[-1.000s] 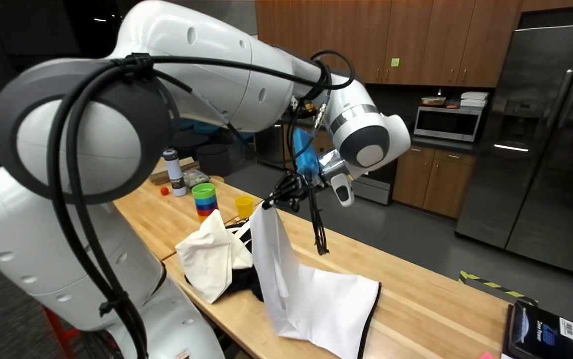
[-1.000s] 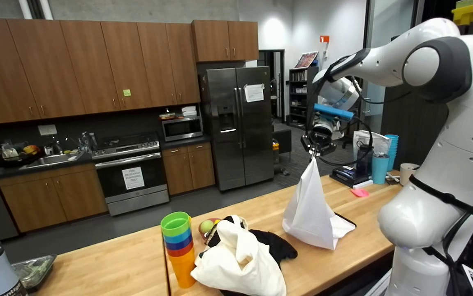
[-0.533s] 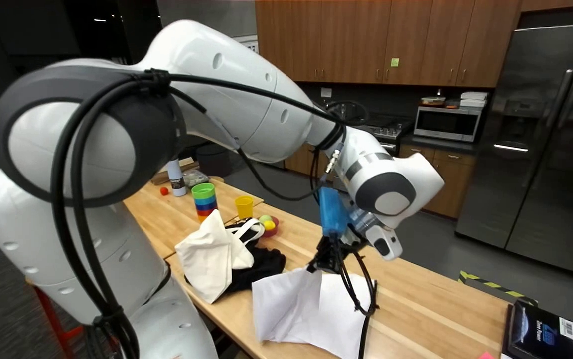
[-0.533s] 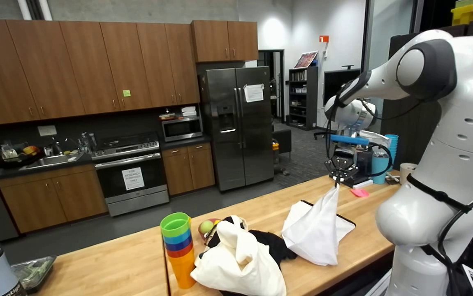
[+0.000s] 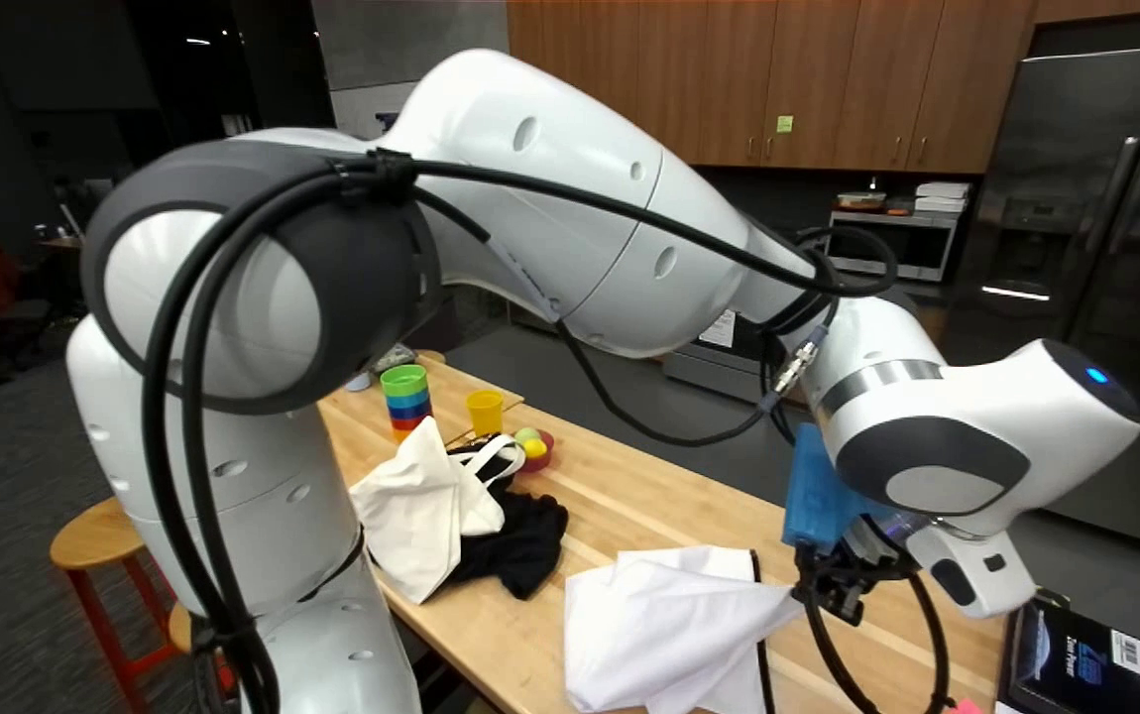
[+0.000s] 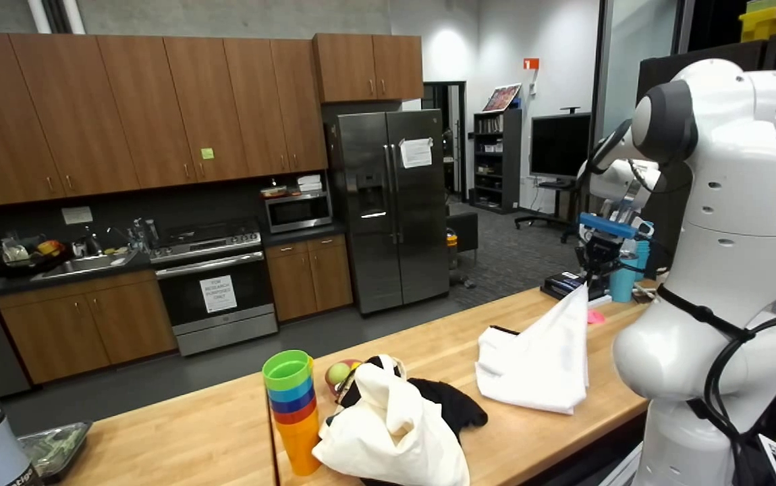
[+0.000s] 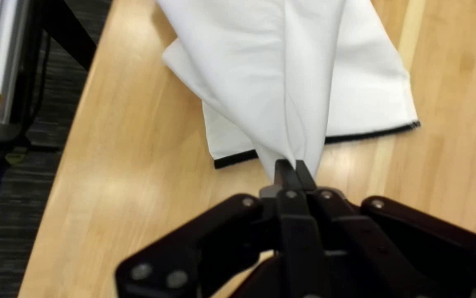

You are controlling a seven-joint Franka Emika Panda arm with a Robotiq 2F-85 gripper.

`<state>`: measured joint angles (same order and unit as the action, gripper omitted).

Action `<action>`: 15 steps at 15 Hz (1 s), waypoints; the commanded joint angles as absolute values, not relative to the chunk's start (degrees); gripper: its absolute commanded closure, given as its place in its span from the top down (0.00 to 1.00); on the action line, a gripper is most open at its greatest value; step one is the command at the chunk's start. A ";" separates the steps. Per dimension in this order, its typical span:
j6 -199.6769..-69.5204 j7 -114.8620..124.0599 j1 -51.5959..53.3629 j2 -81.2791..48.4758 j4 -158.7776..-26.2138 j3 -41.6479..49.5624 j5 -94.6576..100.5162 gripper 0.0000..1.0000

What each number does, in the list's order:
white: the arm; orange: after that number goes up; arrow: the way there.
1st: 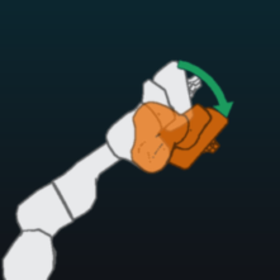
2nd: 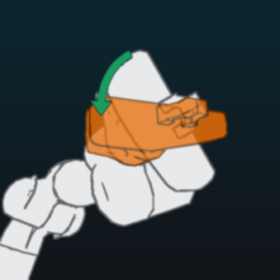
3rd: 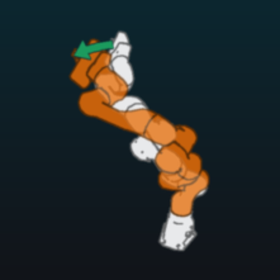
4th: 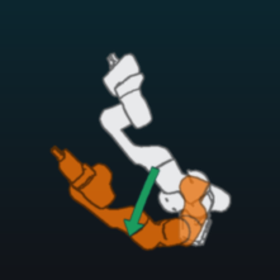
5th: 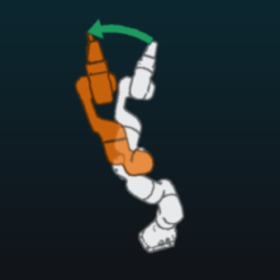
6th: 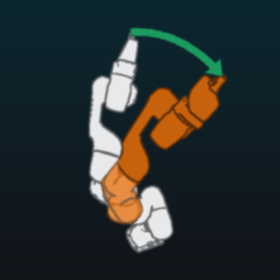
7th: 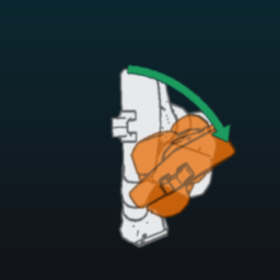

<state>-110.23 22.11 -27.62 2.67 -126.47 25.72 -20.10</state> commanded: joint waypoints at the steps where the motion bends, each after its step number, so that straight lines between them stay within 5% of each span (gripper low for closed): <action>1: -115.18 24.29 -29.02 -3.16 -118.95 28.20 -24.46 0.00; 9: -125.89 31.47 -29.46 -10.61 -112.63 28.85 -27.34 0.00; 10: -125.36 33.13 -29.15 -12.71 -110.68 28.66 -26.03 0.08; 11: -124.94 36.32 -28.67 -13.91 -110.10 29.00 -23.44 0.27; 12: -125.36 32.23 -29.32 -10.96 -112.91 28.54 -25.54 0.07; 15: -125.35 34.88 -29.14 -13.50 -111.19 28.39 -24.06 0.26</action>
